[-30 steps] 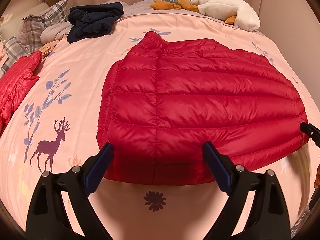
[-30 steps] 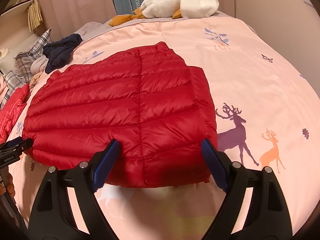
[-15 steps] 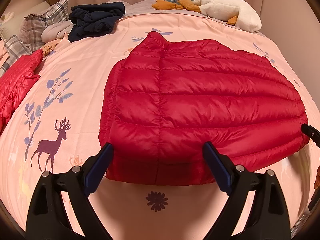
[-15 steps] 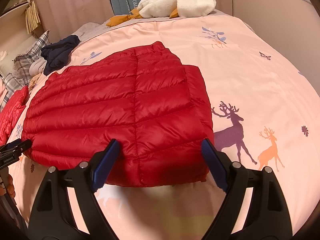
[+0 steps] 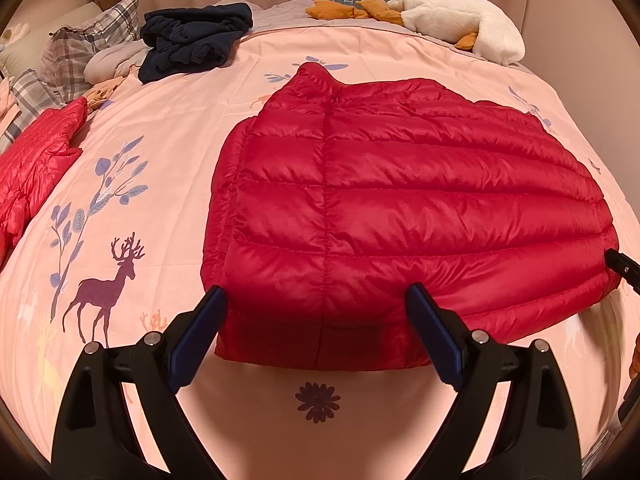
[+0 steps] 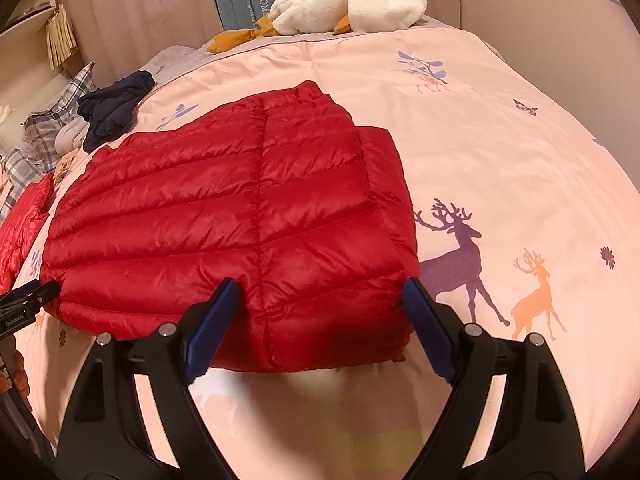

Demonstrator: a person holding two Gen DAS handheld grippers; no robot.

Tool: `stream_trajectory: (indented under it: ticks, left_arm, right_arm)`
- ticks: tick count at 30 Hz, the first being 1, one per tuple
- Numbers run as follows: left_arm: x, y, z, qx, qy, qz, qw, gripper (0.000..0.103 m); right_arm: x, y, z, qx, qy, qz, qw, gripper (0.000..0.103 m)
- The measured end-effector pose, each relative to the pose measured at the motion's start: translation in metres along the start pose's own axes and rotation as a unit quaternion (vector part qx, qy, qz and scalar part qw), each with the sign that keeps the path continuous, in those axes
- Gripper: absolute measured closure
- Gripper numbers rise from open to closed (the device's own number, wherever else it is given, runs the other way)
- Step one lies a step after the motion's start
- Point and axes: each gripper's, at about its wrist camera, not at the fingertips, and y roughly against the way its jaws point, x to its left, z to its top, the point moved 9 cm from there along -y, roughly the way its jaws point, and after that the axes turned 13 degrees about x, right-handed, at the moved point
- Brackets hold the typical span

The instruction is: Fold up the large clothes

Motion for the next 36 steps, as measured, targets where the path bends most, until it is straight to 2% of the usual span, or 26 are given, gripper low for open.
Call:
stream_trajectory:
  ticks: [25,36]
  left_arm:
    - [0.0,0.0,0.001,0.001,0.001,0.0,1.0,0.011]
    - [0.015,-0.001,0.001,0.004,0.02,0.004,0.9998,0.011]
  right_arm:
    - [-0.006,0.002,-0.003,0.001,-0.01,0.003,1.0,0.018]
    - [-0.03,0.02,0.002,-0.019,-0.033,-0.014,0.999,0.018]
